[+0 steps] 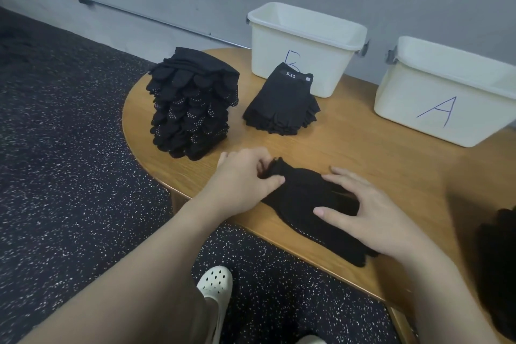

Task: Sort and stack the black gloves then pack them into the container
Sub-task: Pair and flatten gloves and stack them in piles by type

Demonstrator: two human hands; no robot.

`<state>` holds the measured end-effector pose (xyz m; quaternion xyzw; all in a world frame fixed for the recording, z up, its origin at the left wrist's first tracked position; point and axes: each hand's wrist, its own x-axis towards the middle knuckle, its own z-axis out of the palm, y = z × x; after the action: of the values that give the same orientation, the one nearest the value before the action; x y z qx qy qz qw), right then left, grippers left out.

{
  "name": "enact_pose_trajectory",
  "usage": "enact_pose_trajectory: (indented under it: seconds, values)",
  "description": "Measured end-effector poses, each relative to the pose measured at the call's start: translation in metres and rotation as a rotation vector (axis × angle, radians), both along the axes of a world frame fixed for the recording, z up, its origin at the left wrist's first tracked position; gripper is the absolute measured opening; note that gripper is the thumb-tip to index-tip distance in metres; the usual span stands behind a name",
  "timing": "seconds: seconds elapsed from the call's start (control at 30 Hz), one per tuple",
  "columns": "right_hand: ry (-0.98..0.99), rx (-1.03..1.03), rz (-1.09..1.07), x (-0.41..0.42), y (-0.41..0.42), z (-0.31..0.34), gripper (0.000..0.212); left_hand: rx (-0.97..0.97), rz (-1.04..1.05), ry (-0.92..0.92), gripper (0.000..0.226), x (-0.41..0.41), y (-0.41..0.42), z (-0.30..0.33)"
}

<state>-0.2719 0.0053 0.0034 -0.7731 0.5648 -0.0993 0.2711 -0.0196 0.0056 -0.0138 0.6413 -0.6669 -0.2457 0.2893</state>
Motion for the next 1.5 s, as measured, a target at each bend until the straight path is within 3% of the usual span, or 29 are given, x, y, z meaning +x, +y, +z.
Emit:
enact_pose_trajectory:
  seconds: [0.07,0.17,0.33,0.57,0.7,0.9,1.1,1.5]
  values:
    - [-0.001,0.0,0.01,-0.003,0.001,-0.002,0.085,-0.024,0.141,0.173,0.024,-0.002,-0.005,0.0]
    - [0.03,-0.04,0.017,-0.004,0.006,-0.008,0.092,-0.056,0.246,0.283,0.023,-0.006,-0.012,0.004]
    - [0.115,-0.152,-0.013,-0.001,0.01,-0.025,0.095,-0.05,0.142,0.314,0.036,-0.015,0.0,0.002]
    - [0.224,-0.212,-0.051,0.011,0.02,-0.024,0.081,-0.229,0.137,0.419,0.028,-0.024,0.014,0.004]
    - [0.217,-0.16,-0.005,0.005,0.019,-0.02,0.089,-0.364,0.122,0.382,0.021,-0.044,0.018,0.004]
    - [0.219,-0.094,0.022,-0.018,0.023,-0.015,0.121,-0.521,-0.065,0.165,0.024,-0.054,0.022,-0.004]
    - [0.222,-0.037,0.008,-0.026,0.024,-0.015,0.114,-0.399,-0.261,0.033,0.032,-0.06,0.032,-0.014]
    - [0.224,-0.046,0.007,-0.025,0.024,-0.015,0.118,-0.418,-0.417,-0.098,0.042,-0.065,0.039,-0.025]
